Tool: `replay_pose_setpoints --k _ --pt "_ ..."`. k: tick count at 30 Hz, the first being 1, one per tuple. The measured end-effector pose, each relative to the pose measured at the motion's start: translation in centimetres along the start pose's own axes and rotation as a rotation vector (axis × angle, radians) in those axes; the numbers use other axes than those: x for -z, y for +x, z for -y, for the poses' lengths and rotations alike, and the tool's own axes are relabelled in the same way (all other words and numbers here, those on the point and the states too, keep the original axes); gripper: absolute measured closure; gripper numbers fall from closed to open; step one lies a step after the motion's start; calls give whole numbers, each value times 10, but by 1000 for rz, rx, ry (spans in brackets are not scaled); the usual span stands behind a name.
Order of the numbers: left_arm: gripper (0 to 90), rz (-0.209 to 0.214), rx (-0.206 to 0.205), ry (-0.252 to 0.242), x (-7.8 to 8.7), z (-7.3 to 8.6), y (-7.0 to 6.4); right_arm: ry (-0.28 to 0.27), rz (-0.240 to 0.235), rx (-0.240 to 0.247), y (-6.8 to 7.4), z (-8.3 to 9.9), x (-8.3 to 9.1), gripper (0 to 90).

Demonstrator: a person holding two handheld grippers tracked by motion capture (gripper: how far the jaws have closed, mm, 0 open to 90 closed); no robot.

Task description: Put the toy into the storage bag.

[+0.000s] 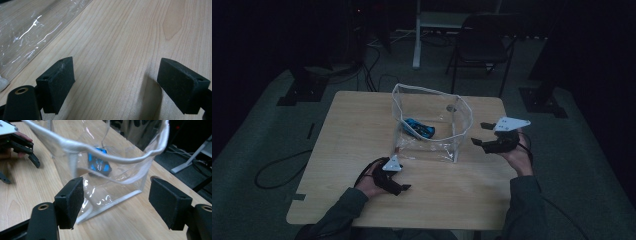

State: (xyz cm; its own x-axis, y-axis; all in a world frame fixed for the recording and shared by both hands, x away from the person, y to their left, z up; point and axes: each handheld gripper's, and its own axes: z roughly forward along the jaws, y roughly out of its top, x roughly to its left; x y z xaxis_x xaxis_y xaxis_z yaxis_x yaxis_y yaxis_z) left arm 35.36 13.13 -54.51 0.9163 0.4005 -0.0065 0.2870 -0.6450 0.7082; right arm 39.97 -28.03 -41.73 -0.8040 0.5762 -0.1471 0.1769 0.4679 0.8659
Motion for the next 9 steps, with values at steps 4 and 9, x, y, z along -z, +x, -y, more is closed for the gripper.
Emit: replay_pose_setpoints --k 4,9 --pt "148 -2 -1 0 0 0 0 -14 6 -5 15 9 -3 278" --pt "148 -2 0 1 0 0 0 -27 13 -12 27 18 -6 278"
